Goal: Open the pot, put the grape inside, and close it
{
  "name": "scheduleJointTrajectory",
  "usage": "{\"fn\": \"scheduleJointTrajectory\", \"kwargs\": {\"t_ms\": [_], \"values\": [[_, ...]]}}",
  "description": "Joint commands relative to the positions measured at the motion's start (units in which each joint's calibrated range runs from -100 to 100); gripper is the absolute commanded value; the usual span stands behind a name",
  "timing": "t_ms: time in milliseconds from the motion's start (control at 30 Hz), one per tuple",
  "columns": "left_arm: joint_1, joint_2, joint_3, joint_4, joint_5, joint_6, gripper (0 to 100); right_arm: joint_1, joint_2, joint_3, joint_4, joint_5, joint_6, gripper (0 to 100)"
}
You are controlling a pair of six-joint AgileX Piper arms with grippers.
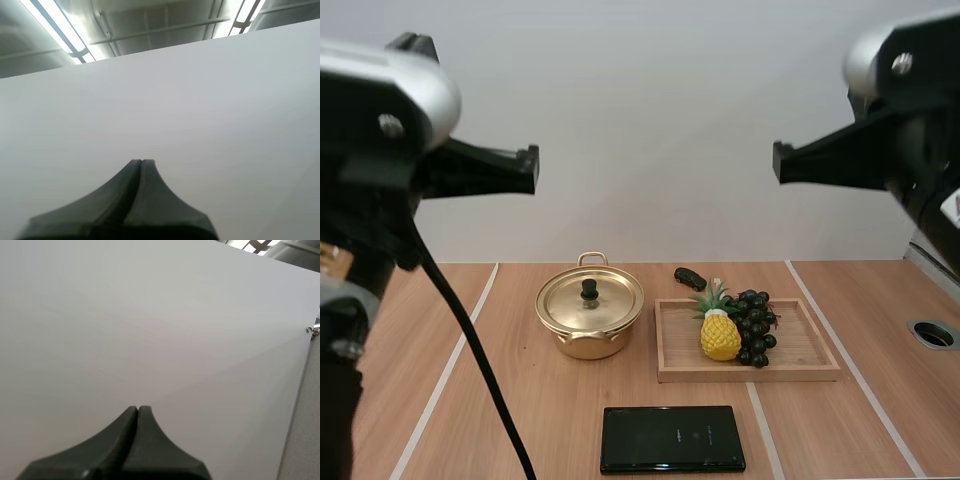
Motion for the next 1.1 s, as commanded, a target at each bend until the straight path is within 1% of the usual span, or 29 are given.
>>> {"fn": "scheduleJointTrajectory", "kwargs": {"t_ms": [0, 100, 200, 300, 400, 500, 600, 767, 967, 1067], "values": [[-0.15, 5.0, -8.1, -0.3, 10.9, -2.1, 0, 0.1, 5.8, -10.4, 0.2, 13.7, 4.1, 0], [-0.15, 11.0, -17.2, -0.3, 22.7, -2.8, 0, 0.1, 13.0, -20.3, 0.0, 30.0, 7.8, 0], [-0.15, 16.9, -24.8, -0.3, 32.6, -2.8, 0, 0.1, 20.6, -28.6, 0.3, 44.7, 7.8, 0], [-0.15, 22.4, -31.0, -0.3, 40.4, -3.2, 0, 0.1, 28.5, -34.9, 1.2, 57.7, 7.8, 0], [-0.15, 27.1, -36.1, -0.3, 45.8, -3.8, 0, 0.1, 35.1, -39.7, 2.0, 67.5, 7.8, 0], [-0.15, 31.9, -41.0, -0.3, 51.7, -4.1, 0, 0.1, 40.7, -42.7, 2.9, 74.3, 7.9, 0], [-0.15, 37.7, -45.4, -0.3, 60.5, -4.1, 0, -0.1, 44.8, -44.3, 3.6, 74.3, 7.9, 0], [-0.15, 47.8, -51.0, -0.3, 74.7, -4.1, 0, -0.9, 47.6, -44.5, 3.7, 74.3, 7.9, 0], [-0.15, 58.2, -53.5, -0.6, 84.4, -4.1, 0, -0.9, 51.1, -44.4, 7.3, 74.3, 7.9, 0], [-0.15, 61.9, -53.5, -0.6, 88.5, -4.1, 0, -0.9, 53.3, -44.4, 7.3, 74.3, 7.9, 0]]}}
